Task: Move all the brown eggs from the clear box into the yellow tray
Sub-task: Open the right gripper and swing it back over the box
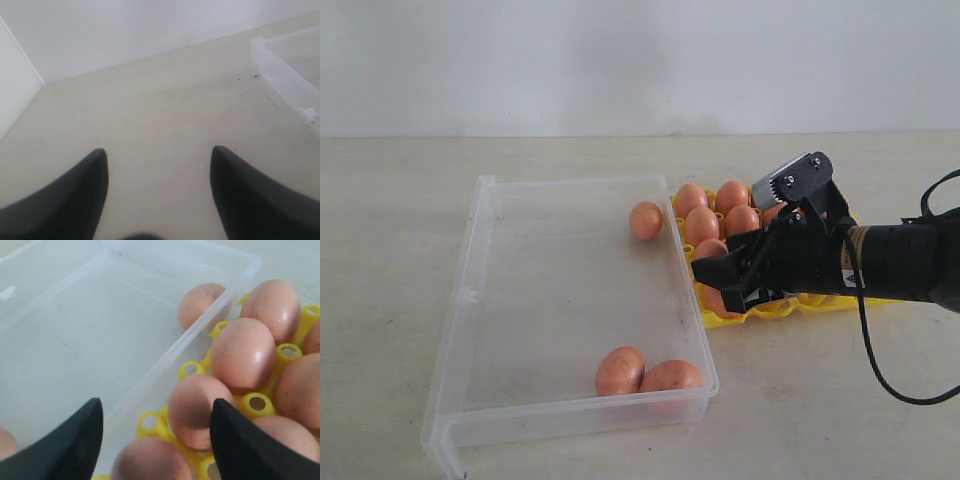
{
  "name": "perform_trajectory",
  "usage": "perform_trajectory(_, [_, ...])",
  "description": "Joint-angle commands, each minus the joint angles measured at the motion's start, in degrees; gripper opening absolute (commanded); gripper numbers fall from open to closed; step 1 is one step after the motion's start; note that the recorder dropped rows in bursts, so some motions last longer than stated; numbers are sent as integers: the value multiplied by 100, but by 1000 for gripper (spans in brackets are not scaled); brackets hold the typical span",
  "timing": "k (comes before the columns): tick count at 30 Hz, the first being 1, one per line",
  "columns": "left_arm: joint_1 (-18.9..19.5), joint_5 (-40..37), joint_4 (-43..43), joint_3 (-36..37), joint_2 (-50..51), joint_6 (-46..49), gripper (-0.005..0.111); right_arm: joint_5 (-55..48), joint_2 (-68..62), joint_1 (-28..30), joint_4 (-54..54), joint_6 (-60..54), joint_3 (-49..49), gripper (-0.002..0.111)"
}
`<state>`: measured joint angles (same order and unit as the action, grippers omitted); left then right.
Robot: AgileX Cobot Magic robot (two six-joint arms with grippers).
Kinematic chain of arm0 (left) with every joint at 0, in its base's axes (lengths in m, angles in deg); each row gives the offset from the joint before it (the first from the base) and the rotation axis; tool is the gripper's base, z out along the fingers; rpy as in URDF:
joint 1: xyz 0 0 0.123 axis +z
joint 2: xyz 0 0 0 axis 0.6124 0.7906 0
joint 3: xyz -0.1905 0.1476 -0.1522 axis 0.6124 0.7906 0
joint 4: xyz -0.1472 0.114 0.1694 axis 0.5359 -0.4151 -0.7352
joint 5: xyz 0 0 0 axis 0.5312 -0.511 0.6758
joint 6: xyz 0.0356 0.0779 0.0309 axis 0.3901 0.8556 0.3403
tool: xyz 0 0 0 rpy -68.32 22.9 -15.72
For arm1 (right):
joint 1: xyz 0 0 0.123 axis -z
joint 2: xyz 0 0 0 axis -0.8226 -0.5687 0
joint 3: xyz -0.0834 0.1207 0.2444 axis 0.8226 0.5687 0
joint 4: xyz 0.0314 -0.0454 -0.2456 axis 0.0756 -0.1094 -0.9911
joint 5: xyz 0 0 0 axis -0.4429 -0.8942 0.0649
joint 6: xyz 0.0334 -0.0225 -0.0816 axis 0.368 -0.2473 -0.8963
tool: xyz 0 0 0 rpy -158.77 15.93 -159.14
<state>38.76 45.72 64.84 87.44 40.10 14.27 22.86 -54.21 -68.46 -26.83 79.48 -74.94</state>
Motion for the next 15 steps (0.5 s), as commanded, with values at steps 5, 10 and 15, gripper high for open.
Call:
perform_trajectory(5, [-22, -7, -34, 17, -3, -27, 84, -37, 108, -5, -63, 604, -32, 60])
perform_trajectory(10, [-22, -7, -34, 17, -3, -27, 87, 462, 793, -18, -380, 1755, -64, 27])
perform_trajectory(15, [-22, -7, -124, 17, -3, -27, 87, 590, 1497, -640, -375, 2057, -738, 0])
